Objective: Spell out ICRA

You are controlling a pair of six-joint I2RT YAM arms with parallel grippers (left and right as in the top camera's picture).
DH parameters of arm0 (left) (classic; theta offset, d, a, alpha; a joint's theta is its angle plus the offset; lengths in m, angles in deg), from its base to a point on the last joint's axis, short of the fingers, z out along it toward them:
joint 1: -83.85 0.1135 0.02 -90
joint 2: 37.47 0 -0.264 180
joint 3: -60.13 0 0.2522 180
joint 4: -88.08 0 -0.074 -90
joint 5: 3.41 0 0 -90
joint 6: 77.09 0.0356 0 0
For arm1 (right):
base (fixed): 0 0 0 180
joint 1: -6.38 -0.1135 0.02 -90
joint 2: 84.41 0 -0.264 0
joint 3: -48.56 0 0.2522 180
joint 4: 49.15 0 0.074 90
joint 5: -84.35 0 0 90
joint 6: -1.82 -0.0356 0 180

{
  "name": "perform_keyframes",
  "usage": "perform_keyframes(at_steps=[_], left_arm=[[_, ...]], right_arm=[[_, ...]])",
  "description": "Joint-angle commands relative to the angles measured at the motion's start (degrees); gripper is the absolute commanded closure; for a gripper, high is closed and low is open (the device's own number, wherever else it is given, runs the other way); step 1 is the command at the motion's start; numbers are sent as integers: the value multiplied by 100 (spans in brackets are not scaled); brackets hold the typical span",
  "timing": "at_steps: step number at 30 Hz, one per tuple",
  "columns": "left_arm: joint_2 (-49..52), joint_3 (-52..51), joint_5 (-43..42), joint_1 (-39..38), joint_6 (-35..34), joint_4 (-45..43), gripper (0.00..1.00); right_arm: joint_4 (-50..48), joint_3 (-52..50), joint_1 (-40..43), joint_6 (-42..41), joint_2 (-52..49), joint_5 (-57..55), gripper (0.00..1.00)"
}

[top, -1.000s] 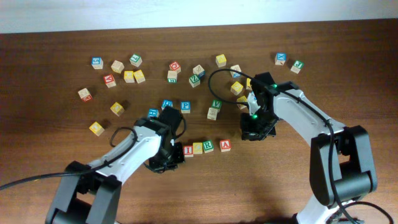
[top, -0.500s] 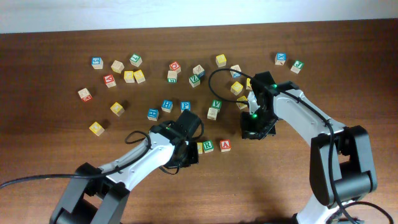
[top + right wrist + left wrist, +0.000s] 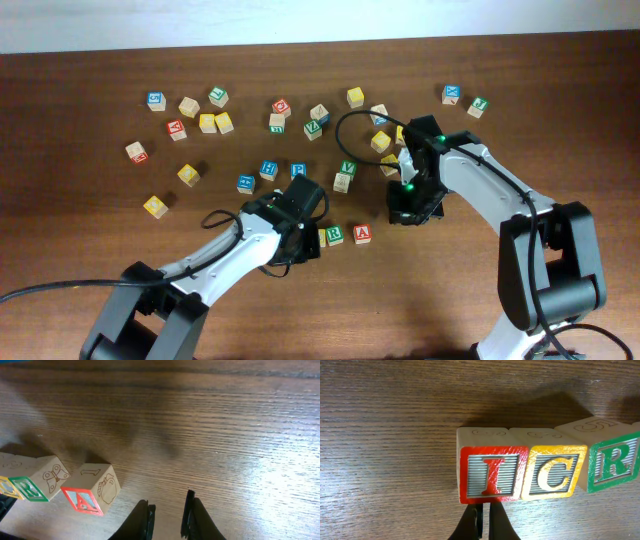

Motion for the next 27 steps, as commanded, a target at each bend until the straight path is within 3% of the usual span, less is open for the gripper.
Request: perform_keyframes(at_steps=[1, 8, 12, 20, 27], left_arm=[[-33, -31, -28, -24, -57, -4, 100], [-505, 59, -243, -22, -57, 291, 100], [-1305, 63, -212, 57, -57, 688, 100], [-1609, 63, -136, 1622, -11, 1449, 100], [-1609, 63, -131, 1679, -11, 1528, 100]], right_arm=[[48, 48, -42, -48, -57, 37, 85], [28, 42, -212, -177, -85, 55, 90], [-55, 42, -634, -811, -87, -339, 92], [-599, -297, -1075, -1143, -87, -435, 92], [-802, -492, -1097, -1268, -87, -323, 92]])
